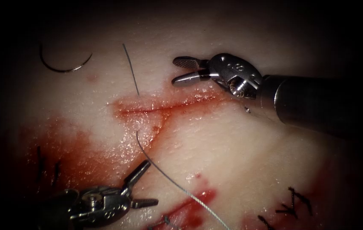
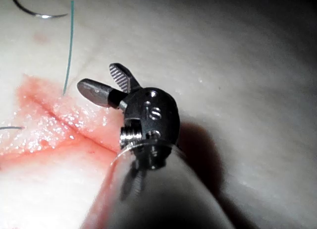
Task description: Wound Closure
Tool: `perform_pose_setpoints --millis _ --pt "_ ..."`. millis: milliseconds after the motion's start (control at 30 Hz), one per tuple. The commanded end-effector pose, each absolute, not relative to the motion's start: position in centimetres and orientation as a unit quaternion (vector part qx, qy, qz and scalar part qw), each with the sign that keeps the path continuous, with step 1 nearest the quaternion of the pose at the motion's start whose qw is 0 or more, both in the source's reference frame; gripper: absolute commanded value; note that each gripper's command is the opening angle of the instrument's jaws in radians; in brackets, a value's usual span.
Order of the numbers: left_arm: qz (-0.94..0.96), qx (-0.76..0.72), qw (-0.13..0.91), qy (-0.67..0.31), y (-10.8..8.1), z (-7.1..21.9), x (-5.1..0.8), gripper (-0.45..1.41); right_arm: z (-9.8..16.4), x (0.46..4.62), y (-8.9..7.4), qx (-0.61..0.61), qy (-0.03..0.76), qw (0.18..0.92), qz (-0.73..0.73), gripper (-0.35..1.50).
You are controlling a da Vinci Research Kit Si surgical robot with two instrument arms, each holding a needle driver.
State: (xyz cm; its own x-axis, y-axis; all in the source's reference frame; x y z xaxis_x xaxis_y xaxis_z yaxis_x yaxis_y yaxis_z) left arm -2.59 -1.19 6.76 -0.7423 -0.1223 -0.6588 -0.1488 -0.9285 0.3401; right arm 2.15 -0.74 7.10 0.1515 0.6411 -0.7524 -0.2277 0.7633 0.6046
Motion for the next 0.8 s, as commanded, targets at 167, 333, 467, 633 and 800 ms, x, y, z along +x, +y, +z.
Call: perform_pose_setpoints --millis 167,333,467,633,800 --pt "0.902 -0.358 -0.006 0.239 -1.16 6.71 -2.88 0.88 7.17 2.26 -0.7 0.176 0.583 0.737 0.293 0.81" --pt "0.889 -0.371 -0.033 0.266 -1.2 6.59 -3.08 0.88 7.21 2.27 -0.71 0.175 0.583 0.738 0.29 0.79" --pt "0.882 -0.375 -0.056 0.28 -1.2 6.66 -3.21 0.89 7.22 2.29 -0.72 0.176 0.584 0.738 0.288 0.79" --pt "0.877 -0.375 -0.074 0.291 -1.22 6.74 -3.34 0.89 7.22 2.32 -0.73 0.178 0.586 0.737 0.286 0.79" --pt "0.868 -0.383 -0.081 0.304 -1.23 6.72 -3.48 0.94 7.22 2.33 -0.74 0.18 0.587 0.736 0.283 0.79"
